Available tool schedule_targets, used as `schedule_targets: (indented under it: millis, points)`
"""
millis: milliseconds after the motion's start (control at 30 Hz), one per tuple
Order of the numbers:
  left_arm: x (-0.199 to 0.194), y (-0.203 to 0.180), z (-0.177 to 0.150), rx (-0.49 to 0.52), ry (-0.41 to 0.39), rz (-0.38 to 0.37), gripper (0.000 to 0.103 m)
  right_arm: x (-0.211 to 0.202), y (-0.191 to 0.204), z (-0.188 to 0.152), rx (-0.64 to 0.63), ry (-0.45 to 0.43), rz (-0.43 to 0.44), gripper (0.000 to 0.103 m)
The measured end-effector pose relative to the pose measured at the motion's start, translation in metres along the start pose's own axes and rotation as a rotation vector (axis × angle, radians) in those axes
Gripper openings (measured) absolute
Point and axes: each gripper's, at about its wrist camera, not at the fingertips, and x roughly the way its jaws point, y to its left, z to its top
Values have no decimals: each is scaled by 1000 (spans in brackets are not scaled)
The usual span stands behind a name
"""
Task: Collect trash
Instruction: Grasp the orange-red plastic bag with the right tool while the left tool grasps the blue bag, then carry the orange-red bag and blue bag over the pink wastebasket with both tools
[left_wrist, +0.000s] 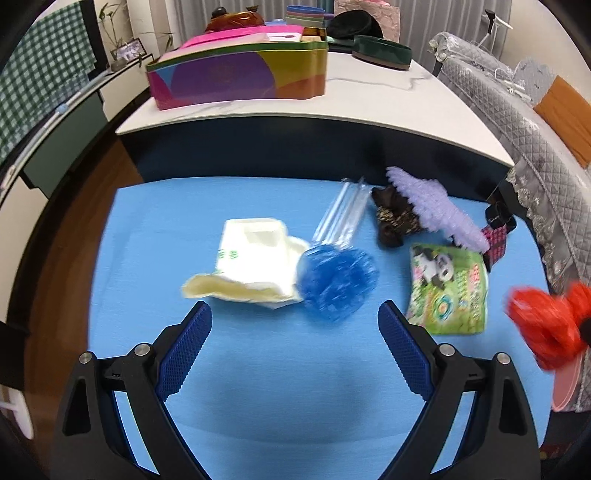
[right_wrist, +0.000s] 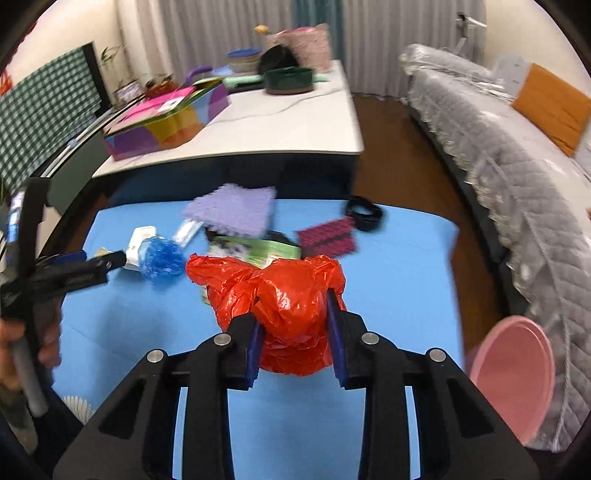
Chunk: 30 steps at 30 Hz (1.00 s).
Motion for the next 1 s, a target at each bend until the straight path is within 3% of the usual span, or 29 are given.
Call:
schedule_targets:
  millis: [200, 400, 433, 567, 667, 833, 1000]
  points:
    - [25, -14, 7, -77, 20, -30, 87, -18, -58, -28, 132, -29, -49, 32]
    - [51, -18, 7, -76, 63, -28, 65, -17, -95, -36, 174, -44, -85, 32]
    - [55, -17, 7, -80, 69, -21, 58, -18, -100, -37, 184, -42, -85, 32]
    - [63, -11, 4, -133, 144, -82, 9, -16, -114, -41, 205, -15, -74, 32]
    - [54, -5, 0, -175, 159, -128, 3, -19, -115, -42, 191, -16, -65, 32]
    - [23, 2, -10, -185, 144, -231, 3, -27, -118, -44, 180, -31, -58, 32]
    - [-20, -12, -20, -84, 70, -217, 3, -43, -125, -49, 183, -59, -63, 32]
